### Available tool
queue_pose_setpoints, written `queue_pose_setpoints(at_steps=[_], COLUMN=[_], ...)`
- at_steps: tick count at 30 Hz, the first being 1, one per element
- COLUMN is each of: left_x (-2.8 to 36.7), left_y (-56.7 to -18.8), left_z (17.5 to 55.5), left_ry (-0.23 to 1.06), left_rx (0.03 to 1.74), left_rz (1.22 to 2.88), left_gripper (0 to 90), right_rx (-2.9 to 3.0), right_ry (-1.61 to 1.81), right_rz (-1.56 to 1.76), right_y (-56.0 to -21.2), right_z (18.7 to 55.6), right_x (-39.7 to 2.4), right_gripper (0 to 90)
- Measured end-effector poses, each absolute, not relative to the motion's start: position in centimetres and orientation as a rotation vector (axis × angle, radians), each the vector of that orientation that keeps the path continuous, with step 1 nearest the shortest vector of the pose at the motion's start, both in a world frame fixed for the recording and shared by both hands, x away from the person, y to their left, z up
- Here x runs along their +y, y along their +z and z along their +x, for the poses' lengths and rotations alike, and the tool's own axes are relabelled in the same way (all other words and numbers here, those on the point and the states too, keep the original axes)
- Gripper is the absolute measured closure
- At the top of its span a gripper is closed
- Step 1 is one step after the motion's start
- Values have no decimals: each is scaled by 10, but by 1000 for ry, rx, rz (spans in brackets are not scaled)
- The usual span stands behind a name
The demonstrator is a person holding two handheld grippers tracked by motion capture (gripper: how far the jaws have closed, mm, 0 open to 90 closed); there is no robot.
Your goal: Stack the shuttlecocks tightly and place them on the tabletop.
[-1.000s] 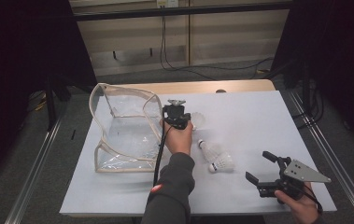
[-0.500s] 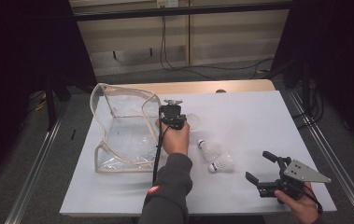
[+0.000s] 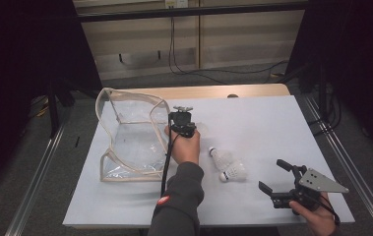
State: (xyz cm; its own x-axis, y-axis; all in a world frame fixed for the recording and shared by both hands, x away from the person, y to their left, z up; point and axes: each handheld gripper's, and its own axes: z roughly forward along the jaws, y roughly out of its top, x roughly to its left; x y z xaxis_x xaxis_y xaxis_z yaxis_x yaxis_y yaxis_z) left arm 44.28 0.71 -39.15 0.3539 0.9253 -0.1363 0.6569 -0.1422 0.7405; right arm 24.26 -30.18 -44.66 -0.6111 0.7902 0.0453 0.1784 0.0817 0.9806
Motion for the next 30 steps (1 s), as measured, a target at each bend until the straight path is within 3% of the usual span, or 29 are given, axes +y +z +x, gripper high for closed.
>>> queue_pose_setpoints(at_steps=[30], left_x=[0], left_y=[-407], left_z=[450], left_ry=[440], left_rx=[1333], left_rz=[1827], left_gripper=[828], right_rx=[1861], right_ry=[1572], right_rz=[952], right_y=[-447], right_z=[243], right_x=[-301], right_gripper=[25])
